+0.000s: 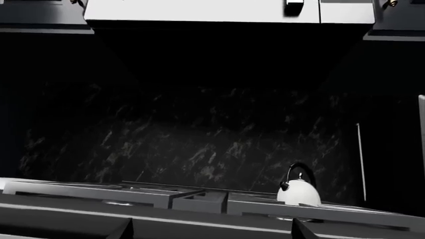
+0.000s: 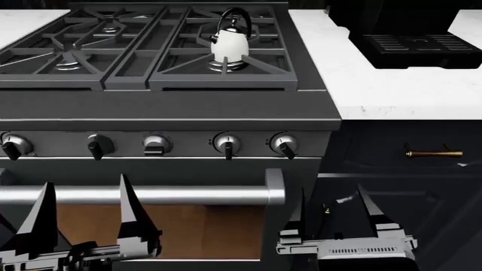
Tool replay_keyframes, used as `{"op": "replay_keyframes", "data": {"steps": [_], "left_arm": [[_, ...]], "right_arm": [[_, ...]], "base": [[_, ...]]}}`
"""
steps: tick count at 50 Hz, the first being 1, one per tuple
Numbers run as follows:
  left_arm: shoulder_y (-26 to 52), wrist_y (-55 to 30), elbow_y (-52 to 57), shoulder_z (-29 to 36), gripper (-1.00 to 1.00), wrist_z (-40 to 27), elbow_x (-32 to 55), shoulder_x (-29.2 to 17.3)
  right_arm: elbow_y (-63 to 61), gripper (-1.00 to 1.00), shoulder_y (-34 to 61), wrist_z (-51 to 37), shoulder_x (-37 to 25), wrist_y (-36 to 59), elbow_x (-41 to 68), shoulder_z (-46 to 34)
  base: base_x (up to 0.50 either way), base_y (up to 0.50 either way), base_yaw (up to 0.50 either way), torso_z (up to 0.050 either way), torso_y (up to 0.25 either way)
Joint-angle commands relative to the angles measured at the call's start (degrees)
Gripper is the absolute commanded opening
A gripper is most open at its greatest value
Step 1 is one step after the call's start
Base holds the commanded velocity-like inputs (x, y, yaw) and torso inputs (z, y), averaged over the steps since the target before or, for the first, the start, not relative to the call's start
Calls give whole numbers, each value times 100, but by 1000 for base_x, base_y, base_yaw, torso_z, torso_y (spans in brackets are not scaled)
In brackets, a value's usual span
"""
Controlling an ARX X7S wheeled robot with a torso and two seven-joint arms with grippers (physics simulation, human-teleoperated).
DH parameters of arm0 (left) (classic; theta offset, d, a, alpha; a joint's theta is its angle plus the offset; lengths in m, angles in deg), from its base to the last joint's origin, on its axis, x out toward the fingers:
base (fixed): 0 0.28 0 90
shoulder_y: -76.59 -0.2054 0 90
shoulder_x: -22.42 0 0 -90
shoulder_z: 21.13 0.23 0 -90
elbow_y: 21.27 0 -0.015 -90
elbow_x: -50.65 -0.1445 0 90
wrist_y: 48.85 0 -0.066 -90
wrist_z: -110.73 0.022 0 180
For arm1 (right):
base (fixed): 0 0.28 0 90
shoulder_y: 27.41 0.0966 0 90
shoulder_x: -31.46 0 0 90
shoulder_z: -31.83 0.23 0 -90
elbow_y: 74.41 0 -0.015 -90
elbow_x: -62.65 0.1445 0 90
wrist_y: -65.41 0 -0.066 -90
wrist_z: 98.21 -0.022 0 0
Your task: Turn off the front right burner of the stove.
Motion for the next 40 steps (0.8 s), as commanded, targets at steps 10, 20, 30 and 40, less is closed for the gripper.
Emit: {"op": "replay_keyframes", "data": {"steps": [10, 20, 30, 40], "left_arm": [[-14, 9, 54, 41, 100, -49, 15, -47], [18, -19, 21, 94, 100, -62, -23, -55], [51, -50, -8, 124, 100, -86, -16, -64], [93, -72, -43, 155, 100, -96, 0, -82]], "right_arm": [[-159, 100, 70, 35, 43, 441, -88, -62], [-323, 100, 338, 291, 68, 996, -80, -84], [-466, 100, 652, 758, 69, 1564, 156, -133], [-598, 100, 1109, 1380, 48, 2376, 559, -127]], "base": [[0, 0, 0, 0, 0], [0, 0, 0, 0, 0], [0, 0, 0, 0, 0], [0, 0, 0, 0, 0]]}}
